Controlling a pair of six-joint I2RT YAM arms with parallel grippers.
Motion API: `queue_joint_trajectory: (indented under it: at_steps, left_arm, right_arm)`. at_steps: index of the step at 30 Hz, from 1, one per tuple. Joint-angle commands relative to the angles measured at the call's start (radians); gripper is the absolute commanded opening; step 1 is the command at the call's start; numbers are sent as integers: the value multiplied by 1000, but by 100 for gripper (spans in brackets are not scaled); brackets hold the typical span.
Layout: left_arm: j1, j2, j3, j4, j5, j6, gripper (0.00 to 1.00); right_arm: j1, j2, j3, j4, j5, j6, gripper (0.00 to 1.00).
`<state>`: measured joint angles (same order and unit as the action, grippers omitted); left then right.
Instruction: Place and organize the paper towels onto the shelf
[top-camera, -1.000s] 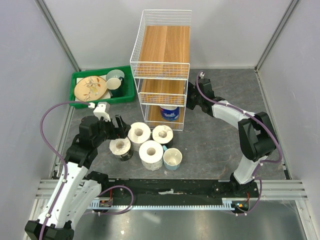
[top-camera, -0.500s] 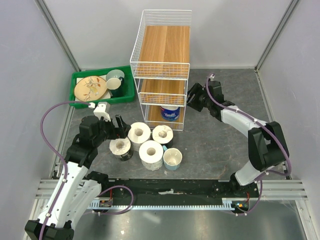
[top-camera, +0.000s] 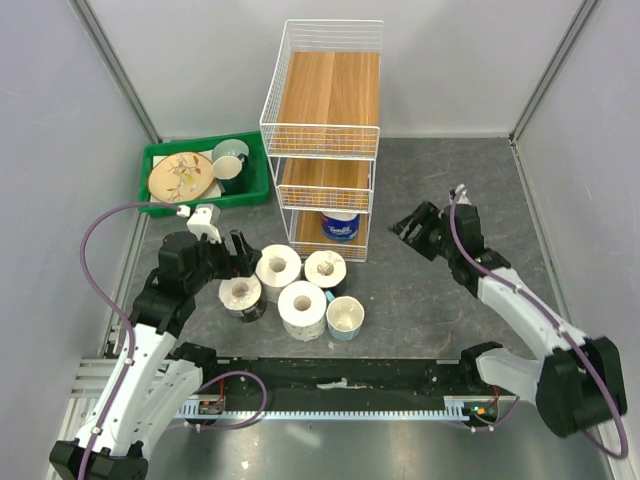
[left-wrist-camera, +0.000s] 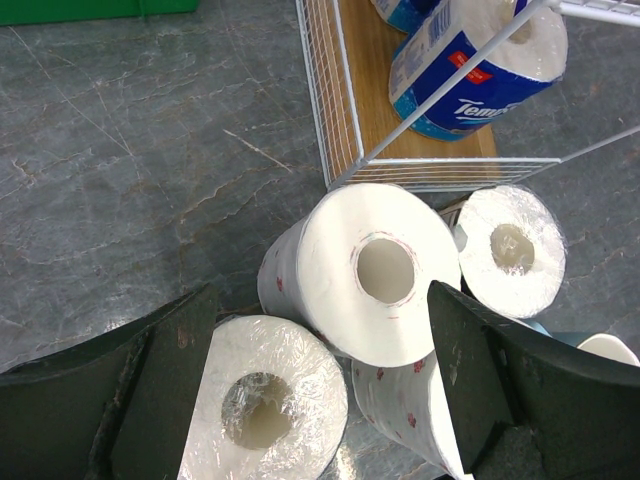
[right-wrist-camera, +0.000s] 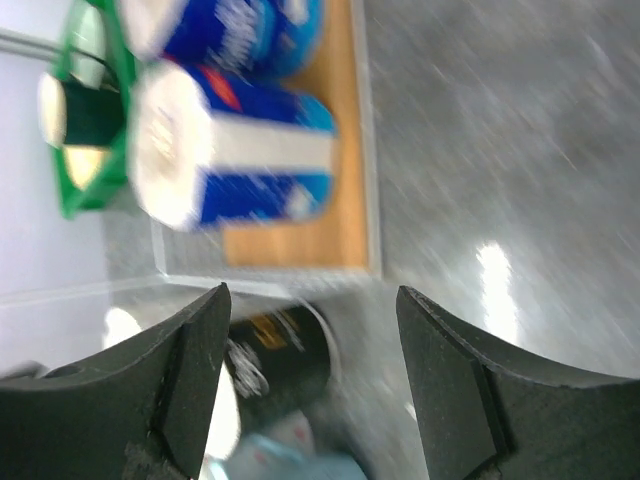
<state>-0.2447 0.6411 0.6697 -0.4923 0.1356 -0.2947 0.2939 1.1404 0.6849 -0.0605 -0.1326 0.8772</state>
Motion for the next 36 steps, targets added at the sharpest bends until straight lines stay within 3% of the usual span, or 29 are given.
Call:
queue_joint_trajectory:
  at_steps: [1, 4, 7, 17, 26, 36]
  left_arm:
    - [-8, -4, -1, 27, 25, 2, 93]
    - [-8, -3, 1, 29, 27, 2, 93]
    - [-8, -1, -4, 37, 29, 0, 93]
    - [-8, 5, -4, 38, 25, 3, 93]
    - [-8, 6, -5, 38, 30, 3, 93]
    - [-8, 9, -2, 38, 32, 5, 93]
  right_arm:
    - [19, -161, -79, -174, 57, -49, 76]
    - [80, -286, -74, -283, 102, -53, 77]
    - [212, -309, -79, -341, 235, -21, 77]
    - [680, -113, -33, -231, 580, 164, 80]
    - [760, -18, 44, -144, 725, 223, 82]
    - [760, 143, 153, -130, 688, 192, 82]
